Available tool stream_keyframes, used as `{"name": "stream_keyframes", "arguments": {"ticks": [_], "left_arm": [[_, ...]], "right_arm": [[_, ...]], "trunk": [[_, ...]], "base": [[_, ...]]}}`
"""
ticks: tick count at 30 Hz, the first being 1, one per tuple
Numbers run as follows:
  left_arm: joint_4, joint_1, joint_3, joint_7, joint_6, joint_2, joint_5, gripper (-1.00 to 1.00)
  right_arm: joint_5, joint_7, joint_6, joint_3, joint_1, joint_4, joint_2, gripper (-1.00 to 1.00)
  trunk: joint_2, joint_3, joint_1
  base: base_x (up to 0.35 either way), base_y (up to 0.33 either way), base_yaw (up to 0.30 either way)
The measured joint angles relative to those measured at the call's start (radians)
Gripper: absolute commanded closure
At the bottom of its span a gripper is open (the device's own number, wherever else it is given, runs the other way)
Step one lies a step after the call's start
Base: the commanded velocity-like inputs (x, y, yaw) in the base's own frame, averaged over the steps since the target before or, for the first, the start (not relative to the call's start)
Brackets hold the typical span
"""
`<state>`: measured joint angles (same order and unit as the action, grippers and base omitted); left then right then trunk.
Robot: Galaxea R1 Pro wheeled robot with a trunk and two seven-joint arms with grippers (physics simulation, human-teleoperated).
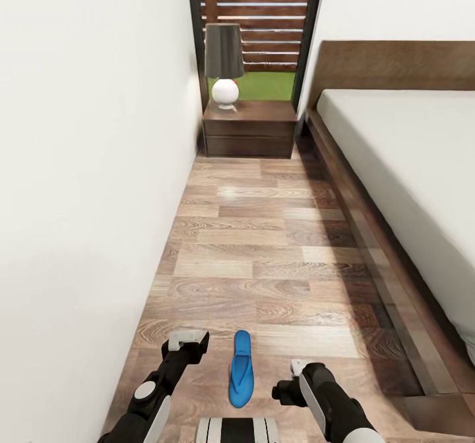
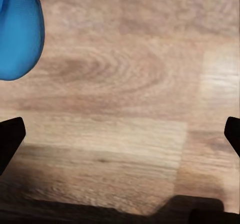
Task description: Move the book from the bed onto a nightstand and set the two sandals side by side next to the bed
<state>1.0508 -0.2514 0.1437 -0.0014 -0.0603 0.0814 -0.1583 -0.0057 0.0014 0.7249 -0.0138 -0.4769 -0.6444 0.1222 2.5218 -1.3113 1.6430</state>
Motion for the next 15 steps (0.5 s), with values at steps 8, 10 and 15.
{"name": "stream_keyframes", "arguments": {"ticks": [8, 10, 15], "left_arm": [[0.0, 0.0, -0.002, 0.0, 0.0, 0.0, 0.0, -1.0], [0.0, 0.0, -0.004, 0.0, 0.0, 0.0, 0.0, -1.0], [0.003, 0.0, -0.01, 0.0, 0.0, -0.007, -0.001, -1.0]], "right_arm": [[0.0, 0.0, -0.019, 0.0, 0.0, 0.0, -0.001, -1.0], [0.0, 0.0, -0.019, 0.0, 0.0, 0.0, 0.0, -1.0], [0.0, 0.0, -0.019, 0.0, 0.0, 0.0, 0.0, -1.0]], "trunk": [[0.002, -0.031, 0.004], [0.002, -0.039, 0.004], [0.003, -0.05, 0.006]], "base": [[0.0, 0.0, 0.0], [0.0, 0.0, 0.0], [0.0, 0.0, 0.0]]}}
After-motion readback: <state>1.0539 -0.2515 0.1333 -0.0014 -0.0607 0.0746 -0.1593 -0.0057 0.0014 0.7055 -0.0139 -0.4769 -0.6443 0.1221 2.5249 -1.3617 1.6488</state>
